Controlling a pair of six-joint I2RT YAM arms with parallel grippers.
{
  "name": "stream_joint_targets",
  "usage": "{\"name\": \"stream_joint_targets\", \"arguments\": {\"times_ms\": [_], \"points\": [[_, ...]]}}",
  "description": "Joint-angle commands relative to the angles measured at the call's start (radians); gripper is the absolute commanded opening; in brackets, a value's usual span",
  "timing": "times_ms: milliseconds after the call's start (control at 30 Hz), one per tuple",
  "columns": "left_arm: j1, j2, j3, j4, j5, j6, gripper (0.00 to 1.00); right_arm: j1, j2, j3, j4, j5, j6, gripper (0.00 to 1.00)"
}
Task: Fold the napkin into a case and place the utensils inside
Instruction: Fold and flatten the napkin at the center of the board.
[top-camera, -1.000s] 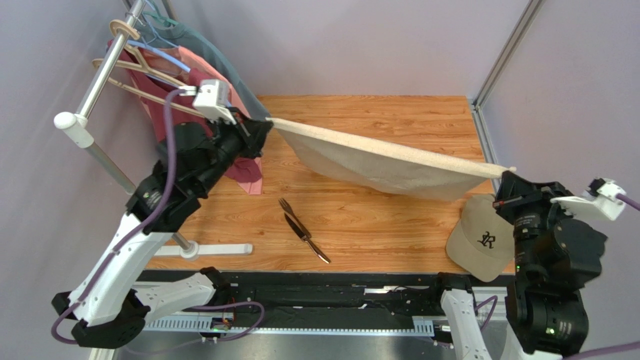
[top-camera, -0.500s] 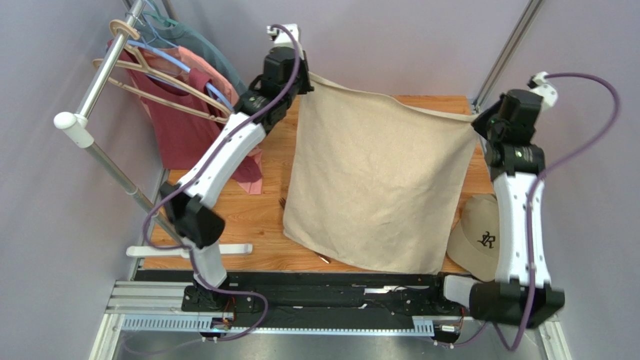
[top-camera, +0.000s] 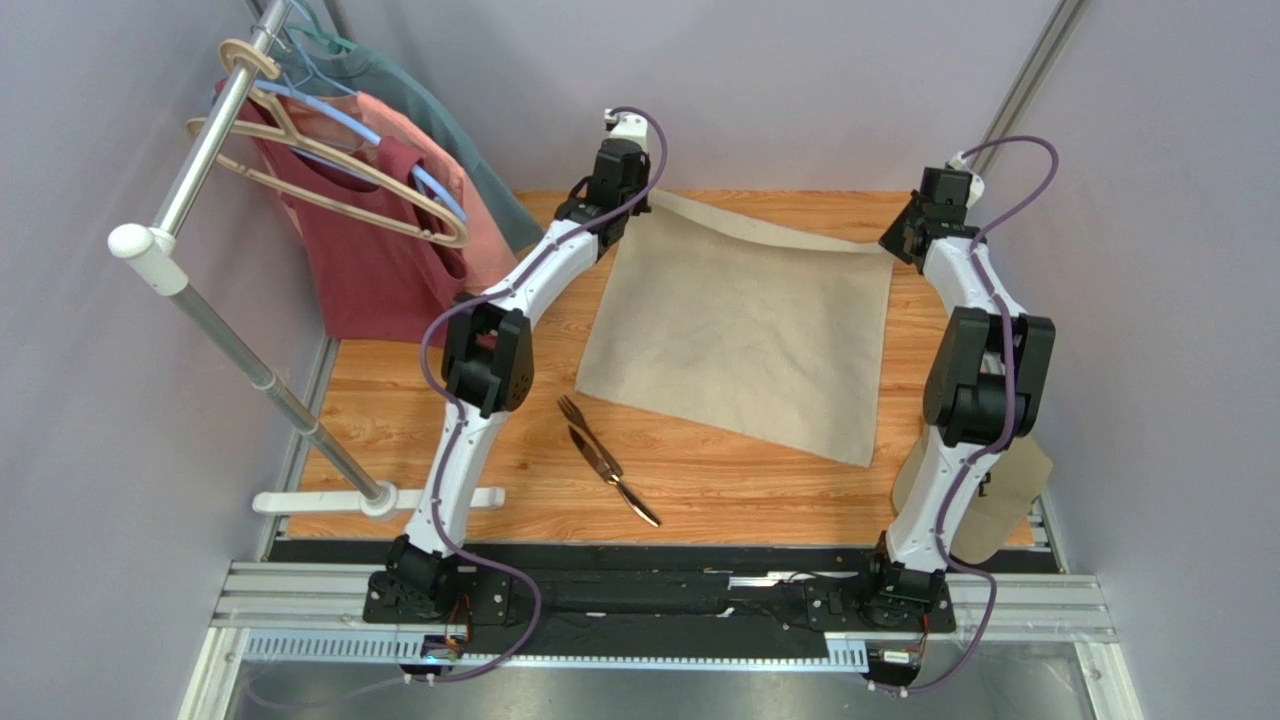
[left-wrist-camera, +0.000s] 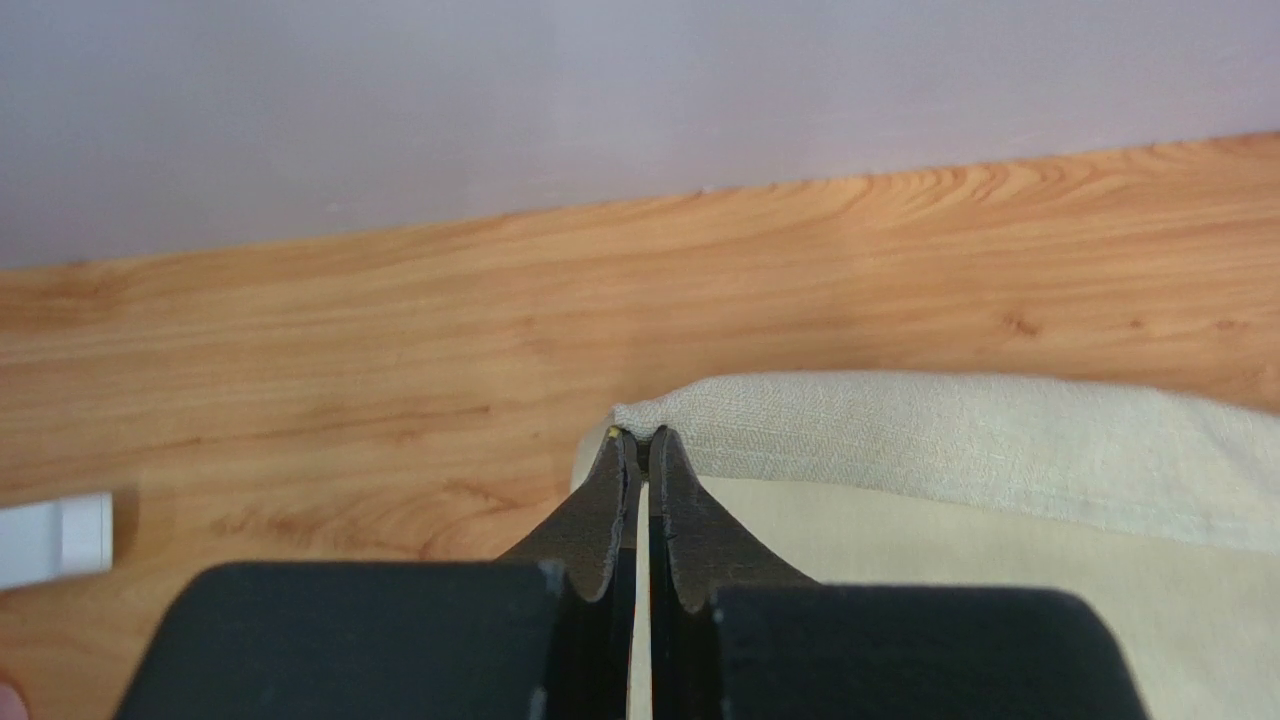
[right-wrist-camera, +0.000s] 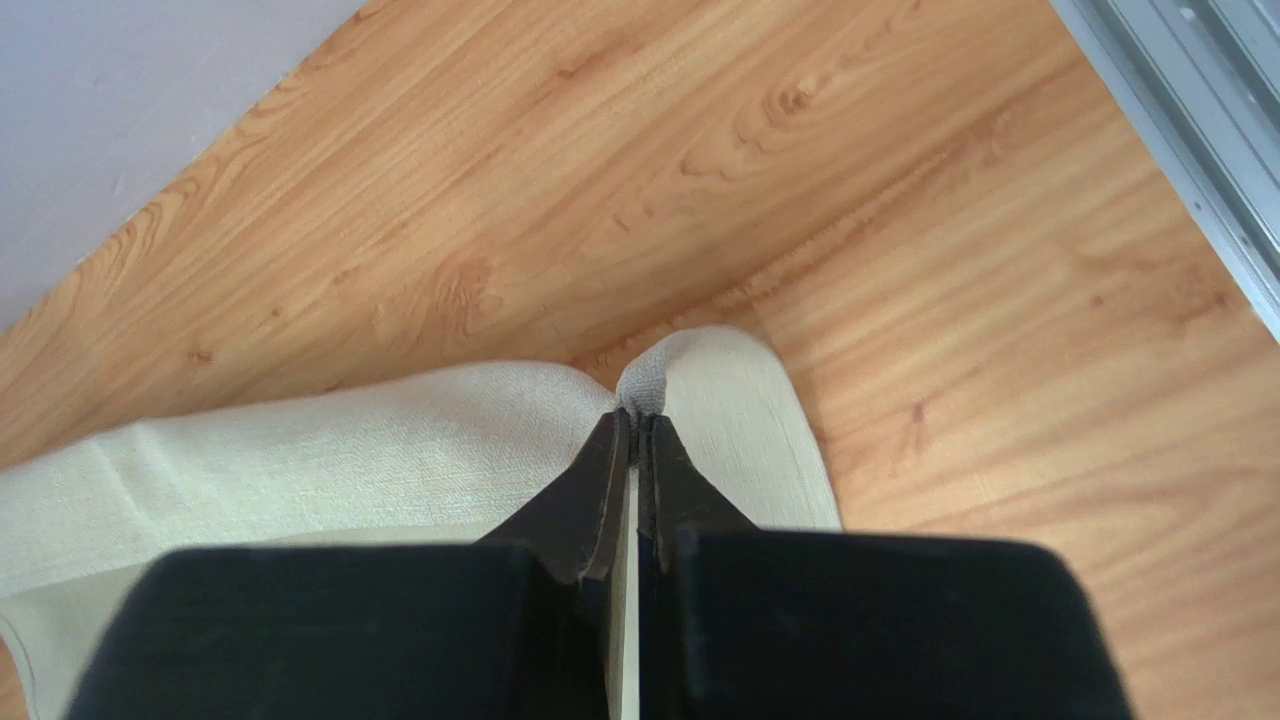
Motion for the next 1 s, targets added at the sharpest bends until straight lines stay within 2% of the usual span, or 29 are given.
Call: {"name": "stream_joint_targets", "arguments": {"times_ms": [0, 133, 233, 300, 400, 467, 500, 700, 967], "points": [[0.022, 0.001, 0.103, 0.163, 0.037, 0.04, 0.0, -0.009, 0.067, 0.14, 0.085, -0.023, -0.026, 0.0], [0.033, 0.019, 0.094, 0.197, 0.054, 0.036, 0.0, -0.009, 0.105, 0.164, 0.072, -0.024, -0.027, 0.0], [0.039, 0.008, 0.091, 0.153, 0.073, 0.01, 0.0, -0.006, 0.079, 0.147, 0.044, -0.027, -0.012, 0.0], [0.039, -0.022, 0.041, 0.123, 0.077, -0.01, 0.0, -0.001, 0.066, 0.154, -0.068, -0.037, 0.01, 0.0], [0.039, -0.111, -0.05, -0.014, 0.061, -0.056, 0.0, 0.009, 0.0, 0.103, -0.19, -0.099, 0.046, 0.0], [0.042, -0.185, -0.114, -0.094, 0.039, -0.122, 0.0, 0.026, -0.095, -0.011, -0.215, -0.139, 0.074, 0.0], [0.045, -0.202, -0.116, -0.213, 0.031, -0.14, 0.0, 0.037, -0.129, -0.049, -0.221, -0.139, 0.091, 0.0], [0.054, -0.277, -0.167, -0.447, 0.022, -0.111, 0.0, 0.103, -0.353, -0.335, -0.22, -0.144, 0.142, 0.0], [0.053, -0.308, -0.332, -0.515, 0.097, -0.154, 0.0, 0.106, -0.436, -0.493, -0.203, -0.112, 0.088, 0.0]]}}
